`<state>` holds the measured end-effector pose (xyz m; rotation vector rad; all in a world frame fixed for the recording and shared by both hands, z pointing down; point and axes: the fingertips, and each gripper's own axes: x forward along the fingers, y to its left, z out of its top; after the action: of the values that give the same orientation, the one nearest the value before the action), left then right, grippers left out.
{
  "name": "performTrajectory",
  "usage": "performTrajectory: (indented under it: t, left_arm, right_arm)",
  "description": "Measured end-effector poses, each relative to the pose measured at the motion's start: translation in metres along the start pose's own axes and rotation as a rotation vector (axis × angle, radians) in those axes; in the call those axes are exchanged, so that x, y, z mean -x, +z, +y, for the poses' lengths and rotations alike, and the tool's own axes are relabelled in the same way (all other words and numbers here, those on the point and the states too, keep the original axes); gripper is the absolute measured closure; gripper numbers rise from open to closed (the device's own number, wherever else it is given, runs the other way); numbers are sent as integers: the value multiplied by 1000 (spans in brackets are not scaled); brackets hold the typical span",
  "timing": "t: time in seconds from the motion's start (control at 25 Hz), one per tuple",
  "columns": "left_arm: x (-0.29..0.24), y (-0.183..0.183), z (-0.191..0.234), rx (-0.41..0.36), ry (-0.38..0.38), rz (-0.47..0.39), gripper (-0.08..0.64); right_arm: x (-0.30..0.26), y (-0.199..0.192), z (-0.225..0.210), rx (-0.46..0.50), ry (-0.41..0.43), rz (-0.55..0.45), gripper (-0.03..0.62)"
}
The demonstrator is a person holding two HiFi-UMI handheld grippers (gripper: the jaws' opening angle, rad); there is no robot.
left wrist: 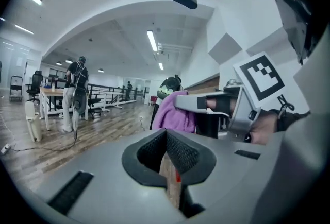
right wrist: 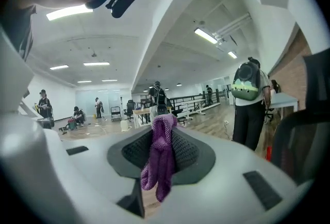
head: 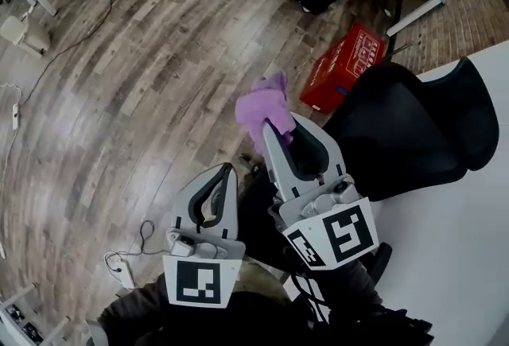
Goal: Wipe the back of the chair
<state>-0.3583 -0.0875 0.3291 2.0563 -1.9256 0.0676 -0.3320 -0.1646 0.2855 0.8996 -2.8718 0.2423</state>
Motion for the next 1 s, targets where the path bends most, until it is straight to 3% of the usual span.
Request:
performTrajectory:
  t: [0.12,0.28,0.64,0.8,1.0]
  left_arm:
    - [29,36,-26,-34,0,-81,554]
    - [76,59,-79,-66,-5,-135,554]
    - [171,35,-220,-208,-133,-152,554]
    - [189,21,-272,-241,-197,-190,554]
    - [201,27,-303,-270,-259,-189,554]
  right_arm:
    - [44,40,22,32,11,-50,502]
    - [121,56,43,42,0,-79,502]
    - [318,27,52,-5,-158,-123,502]
    - [368,9,55,14,-195,-151,503]
    - [398,24,53,19,-238,-190,503]
